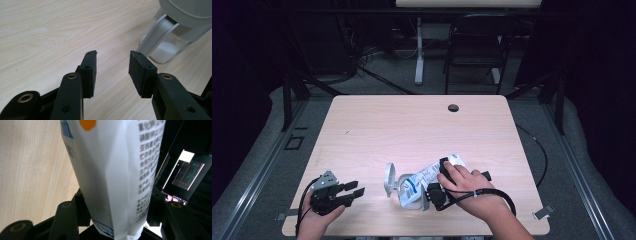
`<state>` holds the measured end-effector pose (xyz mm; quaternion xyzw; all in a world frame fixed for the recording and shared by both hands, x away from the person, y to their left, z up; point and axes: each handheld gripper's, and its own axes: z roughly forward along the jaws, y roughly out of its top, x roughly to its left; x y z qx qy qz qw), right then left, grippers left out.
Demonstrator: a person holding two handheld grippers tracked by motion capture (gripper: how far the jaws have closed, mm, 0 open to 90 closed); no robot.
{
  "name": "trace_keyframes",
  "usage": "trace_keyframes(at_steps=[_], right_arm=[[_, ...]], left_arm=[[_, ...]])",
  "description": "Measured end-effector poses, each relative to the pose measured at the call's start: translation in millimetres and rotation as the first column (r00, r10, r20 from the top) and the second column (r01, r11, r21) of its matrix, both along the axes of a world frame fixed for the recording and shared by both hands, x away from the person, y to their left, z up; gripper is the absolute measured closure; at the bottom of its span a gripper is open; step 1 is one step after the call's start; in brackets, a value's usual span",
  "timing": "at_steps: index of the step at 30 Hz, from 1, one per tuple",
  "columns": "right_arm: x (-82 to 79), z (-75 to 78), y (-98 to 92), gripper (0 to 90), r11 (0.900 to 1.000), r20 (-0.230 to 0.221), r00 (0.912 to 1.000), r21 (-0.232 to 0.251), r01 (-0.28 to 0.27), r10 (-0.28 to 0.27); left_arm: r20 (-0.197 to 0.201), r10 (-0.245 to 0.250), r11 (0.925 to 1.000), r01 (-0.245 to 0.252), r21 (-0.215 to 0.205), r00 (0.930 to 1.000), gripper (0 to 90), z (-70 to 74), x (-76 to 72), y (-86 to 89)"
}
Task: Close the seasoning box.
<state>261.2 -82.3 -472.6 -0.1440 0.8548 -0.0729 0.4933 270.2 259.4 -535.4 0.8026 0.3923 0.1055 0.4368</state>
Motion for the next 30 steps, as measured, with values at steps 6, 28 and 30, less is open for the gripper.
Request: trace_keyframes(at_steps=[6, 28, 30], right_arm=[[-0.2, -0.4, -0.4, 51.0, 1.0, 0.008, 0.9999, 0.02, -0.01, 0.01], [-1.7, -0.2, 0.0, 53.1, 0.999, 0.023, 0.9994, 0.022, -0.027, 0.026], [-1.7, -0.3, 0.0, 53.1, 0.999, 0.023, 0.9994, 0.022, -0.026, 0.026]], left_arm=[[0.001, 0.001, 1.0, -0.001, 0.002, 1.0, 58.3, 0.2, 0.1, 0.4], [-0.003, 0.004, 1.0, -0.004, -0.001, 1.0, 58.3, -0.4, -0.1, -0.3], [-0.004, 0.004, 1.0, -0.004, 0.0, 1.0, 58.3, -0.4, -0.1, -0.3]])
